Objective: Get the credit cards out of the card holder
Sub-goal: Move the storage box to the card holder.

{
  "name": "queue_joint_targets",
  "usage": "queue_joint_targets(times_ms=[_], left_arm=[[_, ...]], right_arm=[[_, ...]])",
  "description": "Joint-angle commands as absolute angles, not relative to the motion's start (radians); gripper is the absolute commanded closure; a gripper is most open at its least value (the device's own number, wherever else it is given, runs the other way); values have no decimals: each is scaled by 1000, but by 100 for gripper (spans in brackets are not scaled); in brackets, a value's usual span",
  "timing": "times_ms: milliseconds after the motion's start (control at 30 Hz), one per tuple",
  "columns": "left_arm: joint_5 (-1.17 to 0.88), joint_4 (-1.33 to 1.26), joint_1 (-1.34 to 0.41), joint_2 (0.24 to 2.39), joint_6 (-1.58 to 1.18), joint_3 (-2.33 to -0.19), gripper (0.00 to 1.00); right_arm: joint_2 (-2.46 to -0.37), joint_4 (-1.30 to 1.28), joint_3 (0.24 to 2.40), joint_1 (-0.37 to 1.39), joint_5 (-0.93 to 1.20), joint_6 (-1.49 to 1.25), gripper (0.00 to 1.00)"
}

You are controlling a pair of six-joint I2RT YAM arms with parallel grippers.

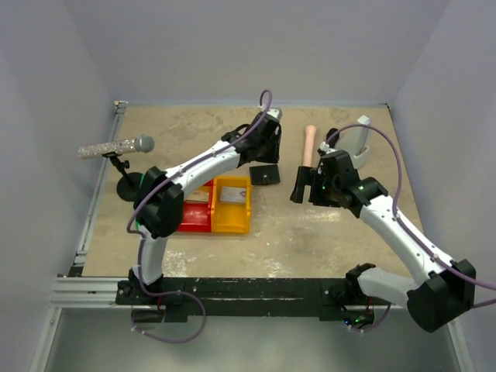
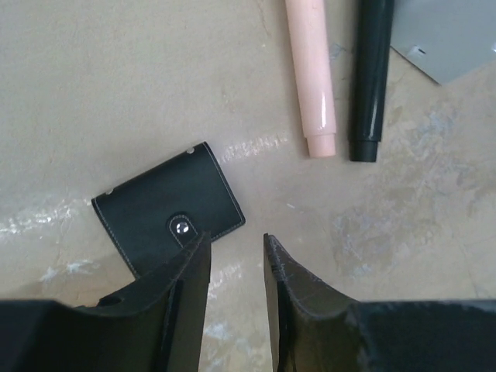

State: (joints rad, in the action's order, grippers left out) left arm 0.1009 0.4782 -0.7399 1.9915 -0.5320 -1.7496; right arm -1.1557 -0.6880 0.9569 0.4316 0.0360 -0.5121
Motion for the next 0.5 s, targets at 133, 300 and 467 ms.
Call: queue_joint_targets(times_ms=[133,300,467], left_arm=[[212,659,-727,2212,-485,-2043,63],[245,713,-696,2299,-509,-2152,60],[242,744,-676,2367,-520,-2184,59]], right_arm=[[-993,-686,879,451,34,-469,1],[-913,-681,804,454,81,-476,1],[-865,-689,762,454,100,-480,1]])
